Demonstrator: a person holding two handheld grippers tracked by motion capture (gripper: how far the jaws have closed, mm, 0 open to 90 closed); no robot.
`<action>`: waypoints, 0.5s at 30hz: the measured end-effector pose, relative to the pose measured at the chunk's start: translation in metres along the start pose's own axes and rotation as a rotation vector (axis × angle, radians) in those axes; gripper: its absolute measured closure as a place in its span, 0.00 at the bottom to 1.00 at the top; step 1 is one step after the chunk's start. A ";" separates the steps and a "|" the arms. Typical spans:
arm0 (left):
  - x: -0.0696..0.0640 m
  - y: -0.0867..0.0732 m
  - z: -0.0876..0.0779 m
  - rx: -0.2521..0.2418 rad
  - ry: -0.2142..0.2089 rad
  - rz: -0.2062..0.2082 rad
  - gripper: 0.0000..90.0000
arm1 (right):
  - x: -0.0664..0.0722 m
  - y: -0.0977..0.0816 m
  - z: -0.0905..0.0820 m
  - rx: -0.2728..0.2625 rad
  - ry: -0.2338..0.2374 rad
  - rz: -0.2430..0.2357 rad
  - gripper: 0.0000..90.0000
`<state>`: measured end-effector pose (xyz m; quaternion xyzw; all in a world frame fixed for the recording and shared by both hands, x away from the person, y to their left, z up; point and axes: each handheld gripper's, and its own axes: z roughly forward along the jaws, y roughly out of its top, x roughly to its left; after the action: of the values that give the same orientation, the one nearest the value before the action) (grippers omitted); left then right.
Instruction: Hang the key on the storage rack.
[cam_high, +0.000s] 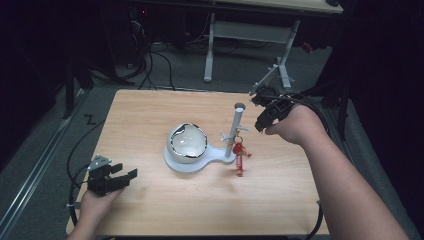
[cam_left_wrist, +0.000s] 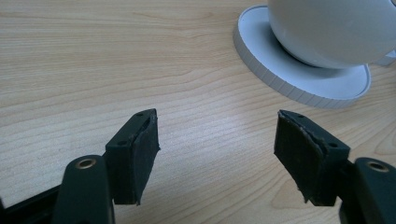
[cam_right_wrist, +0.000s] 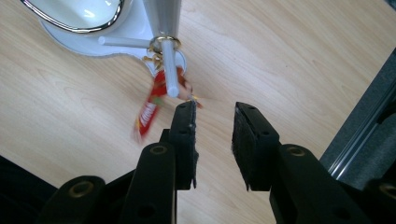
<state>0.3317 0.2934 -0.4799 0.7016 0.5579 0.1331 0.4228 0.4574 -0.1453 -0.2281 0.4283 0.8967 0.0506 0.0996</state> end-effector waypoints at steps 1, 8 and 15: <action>0.000 0.000 0.000 -0.001 0.001 0.001 0.35 | 0.000 -0.002 0.001 -0.003 0.000 0.001 0.77; -0.001 0.000 0.000 0.000 0.002 0.004 0.35 | -0.004 -0.015 0.011 -0.007 0.002 0.021 0.74; -0.002 0.000 0.001 0.004 0.003 0.010 0.35 | -0.009 -0.032 0.034 0.000 -0.004 0.068 0.71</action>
<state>0.3321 0.2913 -0.4801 0.7050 0.5553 0.1352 0.4199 0.4461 -0.1719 -0.2656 0.4588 0.8814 0.0530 0.0996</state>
